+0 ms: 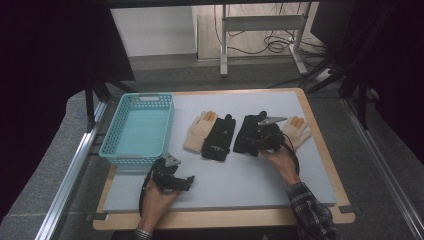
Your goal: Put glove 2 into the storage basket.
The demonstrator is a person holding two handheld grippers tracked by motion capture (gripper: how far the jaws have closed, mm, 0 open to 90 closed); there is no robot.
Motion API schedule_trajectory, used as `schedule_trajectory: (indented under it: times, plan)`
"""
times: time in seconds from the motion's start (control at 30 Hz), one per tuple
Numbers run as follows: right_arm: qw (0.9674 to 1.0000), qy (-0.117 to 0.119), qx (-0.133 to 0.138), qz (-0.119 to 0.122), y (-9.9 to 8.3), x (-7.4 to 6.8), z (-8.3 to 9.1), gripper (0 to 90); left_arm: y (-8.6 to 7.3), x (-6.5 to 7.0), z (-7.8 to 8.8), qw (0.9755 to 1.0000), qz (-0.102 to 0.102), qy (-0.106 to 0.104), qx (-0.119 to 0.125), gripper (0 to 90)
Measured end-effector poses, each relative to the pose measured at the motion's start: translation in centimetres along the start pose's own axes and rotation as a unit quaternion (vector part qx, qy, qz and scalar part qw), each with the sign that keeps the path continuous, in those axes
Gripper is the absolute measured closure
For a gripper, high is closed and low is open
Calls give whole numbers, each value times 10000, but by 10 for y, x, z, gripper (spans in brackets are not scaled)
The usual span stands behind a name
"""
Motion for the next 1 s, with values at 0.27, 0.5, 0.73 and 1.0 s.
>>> schedule_trajectory:
  times: [0.27,0.5,0.73,1.0]
  plan:
    - [9994,-313,-87,-83,8,17,-24,307,0,0,0,10000,1,-2,7,8]
    - [9972,-517,-543,-4,-3,26,-45,300,0,0,0,10000,-10,-3,0,8]
    - [9975,-420,-536,-167,-3,24,-43,608,0,0,0,10000,-25,-4,-9,8]
    - [9973,-104,-428,-585,-3,25,-38,820,0,0,0,10000,-21,-7,-11,8]
Point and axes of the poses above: each handheld gripper's, and its own axes: z roughly backward along the jaws, y roughly out of its top, x roughly to its right, the point moved 8 cm from there along -z, roughly forward along the jaws, and after that the axes turned 14 degrees about x, right-handed, at the moved point
